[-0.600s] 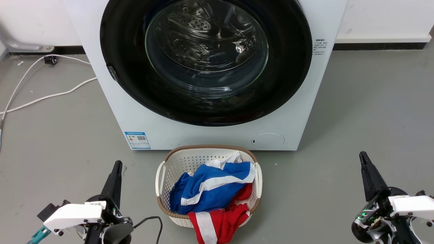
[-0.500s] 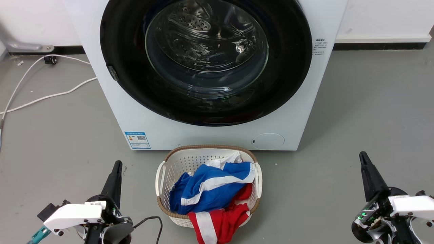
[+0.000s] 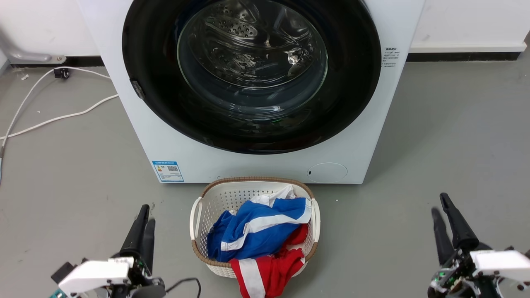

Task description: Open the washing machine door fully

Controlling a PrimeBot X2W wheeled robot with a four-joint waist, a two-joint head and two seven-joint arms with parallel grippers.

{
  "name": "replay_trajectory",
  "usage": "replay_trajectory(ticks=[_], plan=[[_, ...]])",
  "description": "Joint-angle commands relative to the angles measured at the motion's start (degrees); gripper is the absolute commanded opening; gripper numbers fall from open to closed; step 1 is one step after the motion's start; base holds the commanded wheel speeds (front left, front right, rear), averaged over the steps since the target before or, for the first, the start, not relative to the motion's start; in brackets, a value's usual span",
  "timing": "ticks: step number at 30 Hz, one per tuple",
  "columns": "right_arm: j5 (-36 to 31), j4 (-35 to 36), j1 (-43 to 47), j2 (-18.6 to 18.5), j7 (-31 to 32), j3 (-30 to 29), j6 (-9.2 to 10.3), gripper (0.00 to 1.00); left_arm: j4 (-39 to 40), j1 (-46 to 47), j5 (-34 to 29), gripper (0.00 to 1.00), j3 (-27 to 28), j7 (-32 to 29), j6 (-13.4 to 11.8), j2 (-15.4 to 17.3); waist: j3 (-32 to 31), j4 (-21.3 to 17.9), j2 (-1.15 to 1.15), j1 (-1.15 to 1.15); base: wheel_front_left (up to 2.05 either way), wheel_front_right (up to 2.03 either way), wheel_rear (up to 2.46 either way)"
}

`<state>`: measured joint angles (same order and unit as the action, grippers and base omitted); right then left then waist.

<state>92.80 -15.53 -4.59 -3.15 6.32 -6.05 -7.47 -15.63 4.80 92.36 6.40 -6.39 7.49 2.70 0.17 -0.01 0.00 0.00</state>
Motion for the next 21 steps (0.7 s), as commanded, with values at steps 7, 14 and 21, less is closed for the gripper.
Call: replay_trajectory(ticks=[7, 14, 21], plan=[[-2.69, 1.11, 0.84, 0.01, -2.09, -0.22, -0.01, 1.00, 2.05, -0.62, -2.03, 1.00, -0.05, 2.09, 0.00, 0.04, 0.05, -0.05, 0.00, 0.00, 0.00, 0.00, 0.00], [-11.32, 3.89, 1.62, 0.03, -3.99, -0.82, -0.01, 1.00, 4.48, -0.89, -9.61, 1.00, 0.62, 4.01, -1.01, 0.07, 0.15, -0.13, 0.00, 0.00, 0.00, 0.00, 0.00], [-21.54, 6.97, 2.56, 0.04, -5.76, -0.53, -0.02, 1.00, 7.97, -1.42, -19.70, 1.00, -0.77, 5.77, -3.93, 0.09, 0.29, -0.16, 0.00, 0.00, 0.00, 0.00, 0.00]])
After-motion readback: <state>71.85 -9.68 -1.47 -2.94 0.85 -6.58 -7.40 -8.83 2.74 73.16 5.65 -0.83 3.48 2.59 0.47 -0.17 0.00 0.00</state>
